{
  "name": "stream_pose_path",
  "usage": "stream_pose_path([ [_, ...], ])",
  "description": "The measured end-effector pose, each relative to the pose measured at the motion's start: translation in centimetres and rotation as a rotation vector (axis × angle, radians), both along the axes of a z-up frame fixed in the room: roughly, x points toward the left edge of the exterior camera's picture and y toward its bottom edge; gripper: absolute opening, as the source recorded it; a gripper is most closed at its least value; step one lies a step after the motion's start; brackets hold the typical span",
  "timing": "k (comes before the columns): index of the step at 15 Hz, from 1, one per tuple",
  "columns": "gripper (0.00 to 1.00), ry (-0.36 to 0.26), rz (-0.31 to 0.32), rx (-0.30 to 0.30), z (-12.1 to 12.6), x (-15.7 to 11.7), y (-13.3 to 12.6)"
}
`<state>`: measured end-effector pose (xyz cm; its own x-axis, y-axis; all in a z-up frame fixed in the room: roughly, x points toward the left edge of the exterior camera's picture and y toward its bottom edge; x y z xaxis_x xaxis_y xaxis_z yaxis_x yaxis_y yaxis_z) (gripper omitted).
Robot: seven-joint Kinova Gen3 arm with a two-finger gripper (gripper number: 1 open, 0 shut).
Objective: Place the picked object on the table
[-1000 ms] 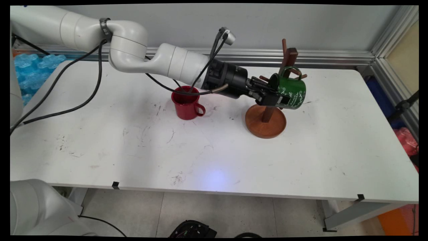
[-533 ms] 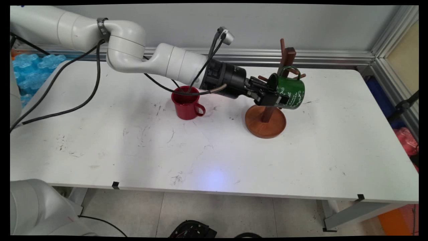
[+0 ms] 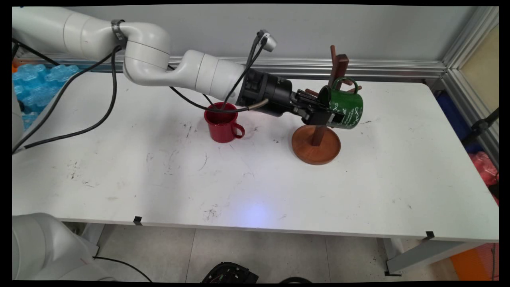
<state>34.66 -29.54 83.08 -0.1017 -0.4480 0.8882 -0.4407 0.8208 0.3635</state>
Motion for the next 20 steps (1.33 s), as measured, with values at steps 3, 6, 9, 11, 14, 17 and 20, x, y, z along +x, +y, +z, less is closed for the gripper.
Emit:
stream_pose_path([
  [3,0.0,0.003,0.0,-0.006,0.3,0.0,0.0],
  [6,0.0,0.005,-0.001,-0.011,0.6,0.1,0.1],
  [9,0.0,0.007,-0.002,-0.015,0.9,0.2,0.2],
  [11,0.0,0.008,-0.004,-0.018,1.0,0.2,0.3],
  [14,0.0,0.01,-0.009,-0.021,1.2,0.3,0.6],
  [17,0.0,0.013,-0.019,-0.026,1.5,0.3,0.9],
  [20,0.0,0.018,-0.029,-0.03,1.9,0.2,1.3],
])
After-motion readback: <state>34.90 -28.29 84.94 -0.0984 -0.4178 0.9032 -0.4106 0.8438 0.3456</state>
